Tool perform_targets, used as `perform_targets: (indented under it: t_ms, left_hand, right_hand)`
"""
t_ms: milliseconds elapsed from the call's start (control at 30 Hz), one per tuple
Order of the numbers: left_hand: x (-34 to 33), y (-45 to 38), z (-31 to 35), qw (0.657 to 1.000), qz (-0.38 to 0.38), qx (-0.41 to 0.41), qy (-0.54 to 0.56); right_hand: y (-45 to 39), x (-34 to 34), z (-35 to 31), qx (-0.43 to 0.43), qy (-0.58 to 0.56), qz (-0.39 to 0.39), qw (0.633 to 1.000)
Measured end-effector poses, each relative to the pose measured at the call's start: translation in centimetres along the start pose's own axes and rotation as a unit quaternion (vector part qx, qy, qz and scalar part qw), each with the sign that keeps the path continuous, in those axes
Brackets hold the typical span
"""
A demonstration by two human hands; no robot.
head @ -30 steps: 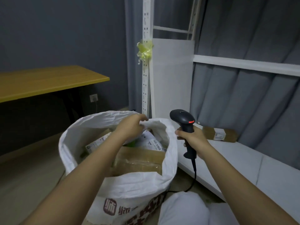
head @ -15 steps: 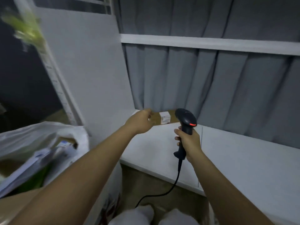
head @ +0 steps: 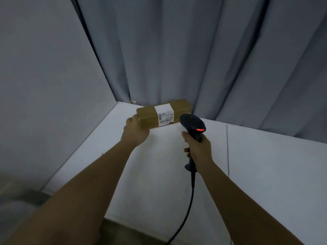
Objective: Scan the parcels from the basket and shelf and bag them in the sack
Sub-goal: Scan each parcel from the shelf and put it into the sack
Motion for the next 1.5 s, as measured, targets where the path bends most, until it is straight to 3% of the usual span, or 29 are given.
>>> perform_targets:
  t_ms: [167, 333, 500, 800, 900, 1000, 1133, 1233, 1367, 1500]
  left_hand:
    - [-5.7, -8.4, -2.6, 0.999, 0.011, -0.03, -0.042]
    - [-7.3, -13.4, -1.2, 0.985, 0.078, -0.082, -0.129]
    - [-8.5, -16.5, -1.0, 0.952, 0.025, -0.099, -0.29]
    - [-8.7, -5.8, -1.8, 0.973, 0.026, -0.058, -0.222]
    - [-8.8, 0.4, -2.3, 0.977, 0.032, -0.037, -0.209]
    - [-8.7, 6.2, -2.9, 0.978, -0.014, -0.013, -0.21]
    - [-7.2, 13.1, -5.4, 0.991, -0.076, 0.108, -0.034]
    - [-5.0, 18.1, -5.4, 0.972, -0.073, 0.142, 0.171]
    - [-0.6, 23.6, -2.6, 0.918, -0.088, 0.09, 0.376]
    - [3.2, 27.9, -0.3, 0.893, -0.115, -0.007, 0.436]
  right_hand:
    - [-7.0, -1.9, 3.4, 0.011, 0.007, -0.004, 1.0]
    - [-11.1, -2.7, 4.8, 0.031, 0.042, -0.009, 0.999]
    - [-12.7, -2.3, 5.4, 0.005, 0.025, 0.005, 1.0]
    - [-6.9, 0.1, 5.7, -0.028, 0.003, 0.008, 1.0]
    - [-2.2, 1.7, 7.3, -0.076, -0.027, 0.021, 0.997]
    - [3.3, 3.2, 8.5, -0.131, -0.068, 0.031, 0.988]
    - [10.5, 5.3, 7.7, -0.132, -0.064, 0.038, 0.988]
    - [15.2, 6.1, 5.6, -0.106, -0.081, 0.041, 0.99]
    - [21.3, 5.6, 2.2, -0.075, -0.132, 0.028, 0.988]
    - [25.5, 4.3, -0.9, -0.022, -0.1, -0.019, 0.995]
Point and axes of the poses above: each hand's wrist, its own y-axis away from the middle knuckle, its own x-axis out of the back of the hand, z = x × y, the point moved 7 cm from there along -y, towards the middle knuckle, and after that the axes turned 8 degrees about -y, right-handed, at the moved point
